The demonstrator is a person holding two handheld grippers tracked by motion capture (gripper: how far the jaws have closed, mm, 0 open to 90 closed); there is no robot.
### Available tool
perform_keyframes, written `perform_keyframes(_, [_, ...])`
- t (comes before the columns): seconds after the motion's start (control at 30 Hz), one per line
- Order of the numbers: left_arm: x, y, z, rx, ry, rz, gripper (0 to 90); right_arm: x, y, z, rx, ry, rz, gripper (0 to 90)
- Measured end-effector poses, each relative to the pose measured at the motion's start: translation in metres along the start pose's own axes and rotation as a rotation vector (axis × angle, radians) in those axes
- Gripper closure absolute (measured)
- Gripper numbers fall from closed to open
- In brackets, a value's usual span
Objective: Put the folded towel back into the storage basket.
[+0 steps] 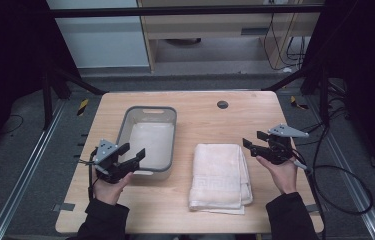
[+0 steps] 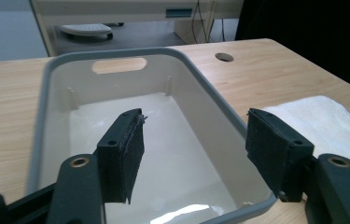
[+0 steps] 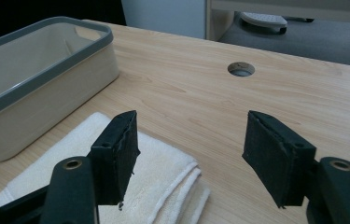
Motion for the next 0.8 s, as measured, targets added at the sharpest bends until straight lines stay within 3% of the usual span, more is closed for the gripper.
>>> perform_keyframes(0.43, [-0.001,-0.021,0.048,-0.076,-0.052,-0.031,36.8,0.004,-0.008,0.003,-0.009,0.003,-0.026,34.2])
perform_keyframes(0.8, [-0.012,-0.026,0.085,-0.138,-0.102,-0.064,37.1,-0.005,-0.018,-0.004,0.011,0.007,-0.060,31.9])
Point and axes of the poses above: each handheld gripper's, and its own axes: y roughly backward along the jaws, x roughly out of its top, z roughly to its right, the point moved 10 cm from there along -y, roughly forward along the jaws, and after that the axes turned 2 degrees about -z, right-handed, at the moved point
